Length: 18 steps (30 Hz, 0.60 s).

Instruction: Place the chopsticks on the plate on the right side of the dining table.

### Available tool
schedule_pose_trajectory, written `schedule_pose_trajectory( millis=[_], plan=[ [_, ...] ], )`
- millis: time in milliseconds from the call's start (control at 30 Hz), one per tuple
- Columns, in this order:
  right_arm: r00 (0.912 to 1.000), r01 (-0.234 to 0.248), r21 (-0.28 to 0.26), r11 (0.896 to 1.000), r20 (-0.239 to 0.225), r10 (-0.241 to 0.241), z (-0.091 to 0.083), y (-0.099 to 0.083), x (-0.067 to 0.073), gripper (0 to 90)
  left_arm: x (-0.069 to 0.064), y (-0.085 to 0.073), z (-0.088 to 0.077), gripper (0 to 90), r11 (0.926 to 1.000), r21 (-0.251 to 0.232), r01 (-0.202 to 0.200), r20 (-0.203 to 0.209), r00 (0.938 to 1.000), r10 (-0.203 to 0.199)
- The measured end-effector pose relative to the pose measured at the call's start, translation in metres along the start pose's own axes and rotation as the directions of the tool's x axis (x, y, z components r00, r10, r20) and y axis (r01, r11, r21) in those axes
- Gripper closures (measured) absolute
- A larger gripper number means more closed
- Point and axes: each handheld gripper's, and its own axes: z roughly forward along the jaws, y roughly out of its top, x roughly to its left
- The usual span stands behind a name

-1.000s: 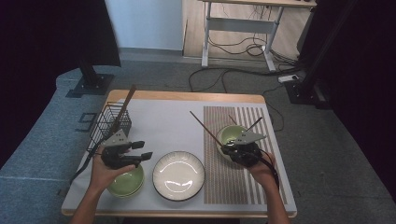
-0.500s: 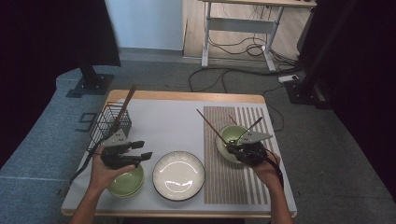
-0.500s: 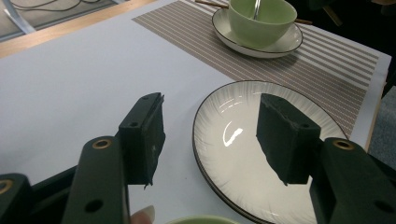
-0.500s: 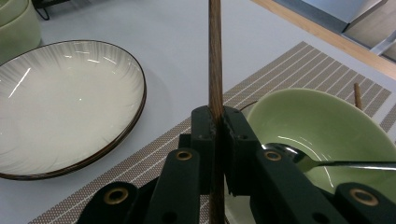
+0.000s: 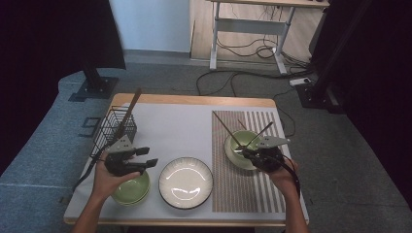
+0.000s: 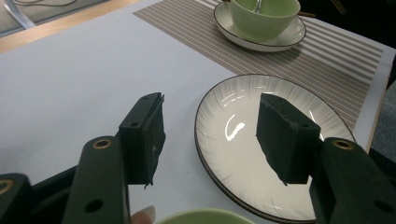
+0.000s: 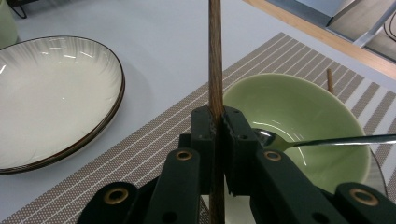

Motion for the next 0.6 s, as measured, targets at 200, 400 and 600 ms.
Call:
schedule_pose_trajectory(
  millis=[200, 400, 600],
  plan=[
    [0.9996, -0.022, 0.004, 1.0, 0.019, 0.022, 0.0, -0.006, -0.007, 84.3, 0.0, 0.0, 0.001, 41.1, 1.0, 0.01, -0.001, 0.005, 1.0, 0.001],
    [0.9991, -0.035, -0.001, 0.999, 0.025, 0.035, -0.003, -0.009, -0.009, 84.4, 0.002, -0.001, 0.002, 40.9, 0.9999, 0.012, 0.007, 0.01, 0.9999, -0.007],
    [0.9986, -0.041, -0.003, 0.999, 0.035, 0.041, -0.007, -0.011, -0.012, 84.3, 0.005, -0.002, -0.002, 41.0, 0.9998, -0.002, 0.019, 0.011, 0.9998, -0.019]
  ],
)
